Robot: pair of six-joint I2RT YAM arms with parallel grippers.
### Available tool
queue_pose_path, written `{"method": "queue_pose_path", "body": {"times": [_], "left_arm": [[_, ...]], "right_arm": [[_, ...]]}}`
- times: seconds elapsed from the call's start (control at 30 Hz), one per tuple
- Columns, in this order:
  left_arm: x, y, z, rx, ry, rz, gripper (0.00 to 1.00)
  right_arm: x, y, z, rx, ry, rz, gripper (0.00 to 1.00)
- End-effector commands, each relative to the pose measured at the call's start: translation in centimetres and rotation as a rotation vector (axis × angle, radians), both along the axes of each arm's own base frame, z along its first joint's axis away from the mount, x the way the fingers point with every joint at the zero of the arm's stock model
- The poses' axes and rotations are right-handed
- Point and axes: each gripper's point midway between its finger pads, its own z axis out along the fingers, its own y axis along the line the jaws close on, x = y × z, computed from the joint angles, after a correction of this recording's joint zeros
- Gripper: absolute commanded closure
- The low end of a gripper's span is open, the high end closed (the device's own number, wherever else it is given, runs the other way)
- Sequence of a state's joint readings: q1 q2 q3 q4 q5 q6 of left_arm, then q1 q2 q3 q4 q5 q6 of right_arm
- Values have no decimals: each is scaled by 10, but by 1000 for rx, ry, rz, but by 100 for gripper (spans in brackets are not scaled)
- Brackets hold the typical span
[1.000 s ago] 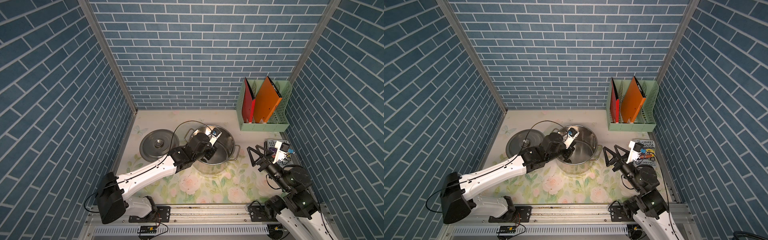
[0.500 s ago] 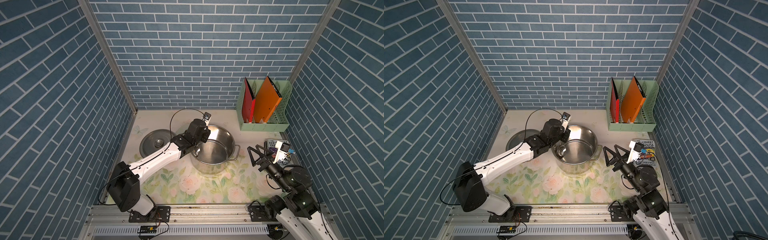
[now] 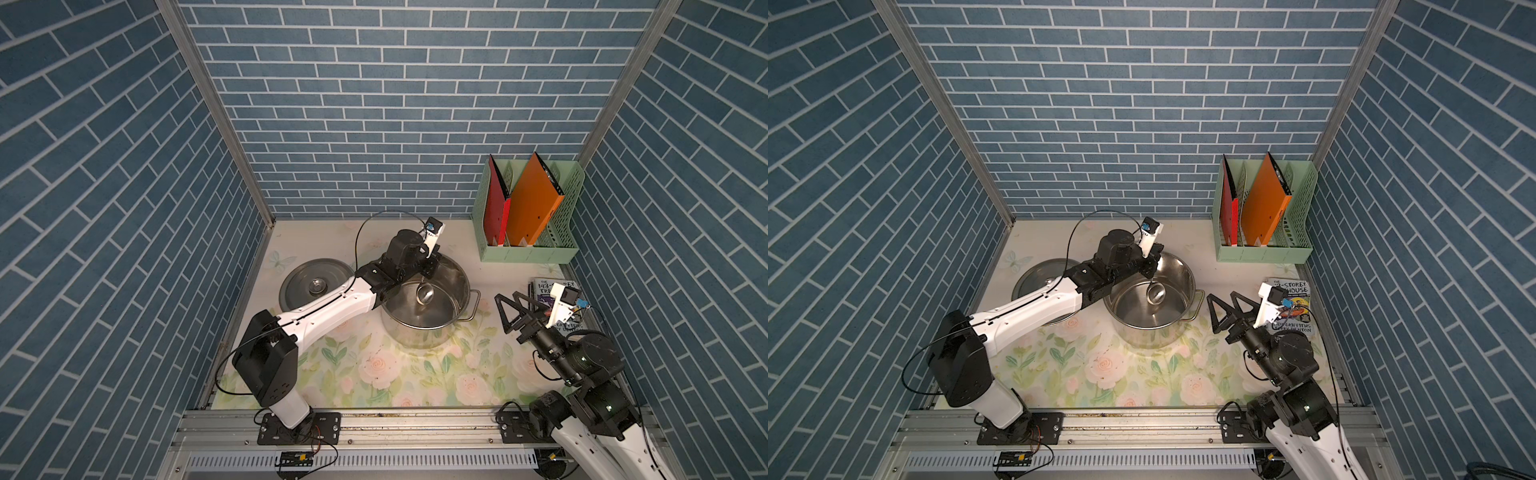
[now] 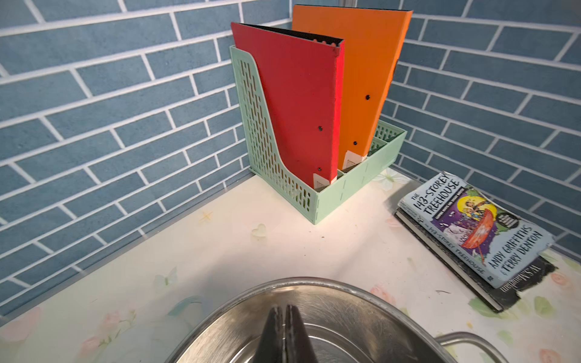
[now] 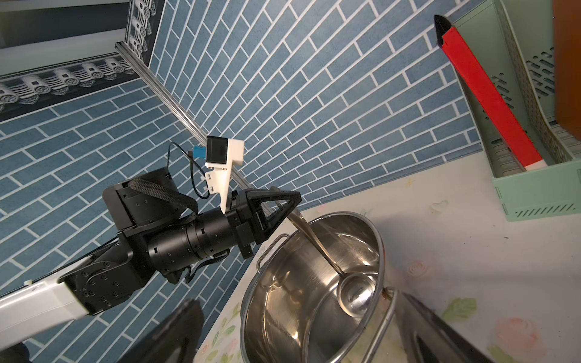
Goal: Stir the soup with a spoon
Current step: Stir the soup in the pan with a stick.
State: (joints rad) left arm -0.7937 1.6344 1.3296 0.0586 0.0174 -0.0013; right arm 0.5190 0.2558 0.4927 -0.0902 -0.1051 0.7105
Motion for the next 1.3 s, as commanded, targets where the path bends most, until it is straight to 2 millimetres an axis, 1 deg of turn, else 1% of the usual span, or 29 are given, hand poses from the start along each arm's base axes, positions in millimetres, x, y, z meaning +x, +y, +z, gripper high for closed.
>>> {"method": "queue_pose_path", "body": {"times": [0.0, 0.2, 0.27, 0.37, 0.43, 0.5, 0.63, 0.67, 0.73, 0.83, 0.97, 1.03, 1.13, 1.27], "left_arm": [[-17, -22, 32, -90, -52, -97, 100], [-53, -46, 38, -105, -54, -200, 100], [-66, -52, 38, -102, -51, -226, 100], [-83, -54, 36, -76, -42, -250, 100], [-92, -51, 31, -52, -28, -255, 100], [-101, -44, 27, -34, -12, -254, 100], [-117, -20, 23, -19, 20, -238, 100], [-118, -13, 18, -3, 28, -222, 100], [-118, 3, 12, 32, 34, -178, 100], [-109, 30, -1, 100, 27, -66, 100], [-90, 66, -13, 145, 25, 73, 100], [-79, 80, -14, 140, 23, 123, 100], [-65, 93, -11, 135, 7, 187, 100], [-43, 101, -4, 118, -17, 250, 100]], "right_arm": [[-5, -5, 15, 27, -30, -14, 0], [-6, -6, 19, 29, -41, -14, 0], [-7, -6, 19, 30, -42, -14, 0], [-7, -6, 20, 32, -47, -11, 0], [-8, -6, 20, 31, -49, -10, 0], [-8, -6, 19, 31, -49, -10, 0], [-6, -6, 17, 33, -49, -10, 0], [-6, -5, 18, 34, -51, -9, 0], [-6, -4, 18, 36, -53, -6, 0], [-4, -2, 17, 38, -52, 1, 0], [-3, 1, 18, 42, -53, 12, 0], [-3, 1, 19, 44, -54, 15, 0], [-2, 2, 19, 45, -53, 16, 0], [-3, 1, 19, 51, -53, 16, 0]]}}
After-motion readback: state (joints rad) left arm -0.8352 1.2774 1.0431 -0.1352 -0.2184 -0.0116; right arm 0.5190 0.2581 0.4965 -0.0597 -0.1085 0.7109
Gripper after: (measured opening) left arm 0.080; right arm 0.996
